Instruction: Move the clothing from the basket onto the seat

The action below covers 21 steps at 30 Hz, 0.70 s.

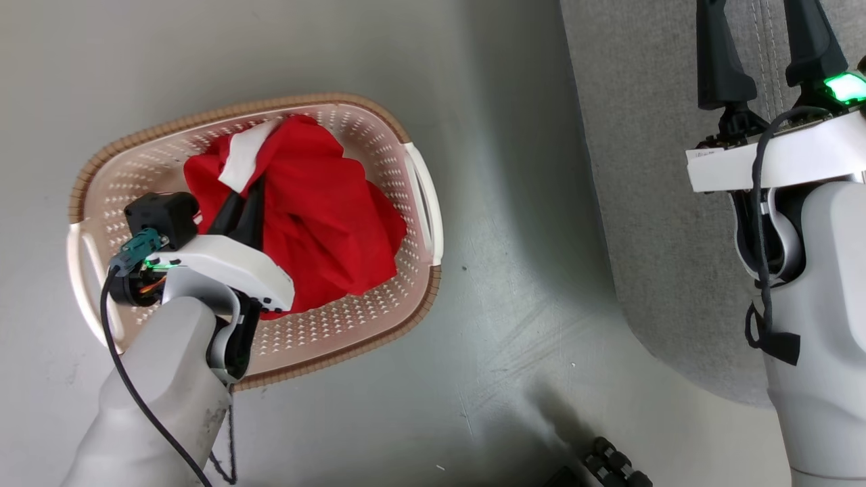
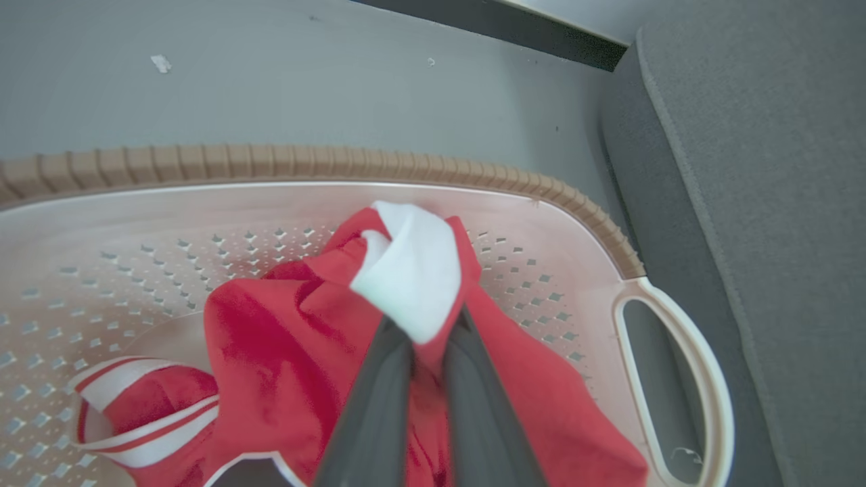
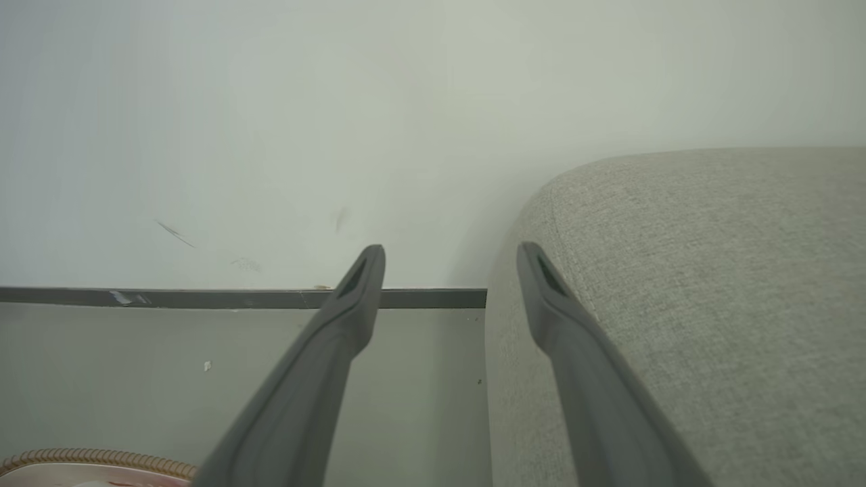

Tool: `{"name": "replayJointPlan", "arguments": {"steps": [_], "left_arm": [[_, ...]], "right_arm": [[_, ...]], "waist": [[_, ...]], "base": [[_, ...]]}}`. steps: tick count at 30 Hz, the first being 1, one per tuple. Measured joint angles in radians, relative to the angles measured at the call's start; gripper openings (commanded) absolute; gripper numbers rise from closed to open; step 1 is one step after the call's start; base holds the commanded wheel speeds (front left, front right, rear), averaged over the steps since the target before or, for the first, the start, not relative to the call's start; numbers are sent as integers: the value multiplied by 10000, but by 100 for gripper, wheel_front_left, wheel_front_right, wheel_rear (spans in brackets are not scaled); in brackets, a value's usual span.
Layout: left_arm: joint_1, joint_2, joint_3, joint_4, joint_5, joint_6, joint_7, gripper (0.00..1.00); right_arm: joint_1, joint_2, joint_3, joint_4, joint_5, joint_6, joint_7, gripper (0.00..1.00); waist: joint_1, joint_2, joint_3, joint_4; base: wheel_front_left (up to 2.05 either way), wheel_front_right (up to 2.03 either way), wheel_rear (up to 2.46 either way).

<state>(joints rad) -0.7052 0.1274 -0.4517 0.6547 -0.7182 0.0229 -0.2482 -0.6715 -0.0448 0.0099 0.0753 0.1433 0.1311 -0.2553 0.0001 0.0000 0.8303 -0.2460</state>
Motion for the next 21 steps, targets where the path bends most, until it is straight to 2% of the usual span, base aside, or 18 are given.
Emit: {"name": "replayJointPlan", "arguments": {"steps": [12,21], "left_arm": [[273,21,704,-2245,180,-94,-13,0],[573,305,1101,-3641,708,-92,-38,0]], "right_arm": [[593,-2,-199,196,-428,0,0,100],[1048,-6,-232,368,-706,0,0,100]], "waist": [[0,0,-877,595],[0,0,-1669,995]], "base": [[0,0,0],[0,0,0]]}}
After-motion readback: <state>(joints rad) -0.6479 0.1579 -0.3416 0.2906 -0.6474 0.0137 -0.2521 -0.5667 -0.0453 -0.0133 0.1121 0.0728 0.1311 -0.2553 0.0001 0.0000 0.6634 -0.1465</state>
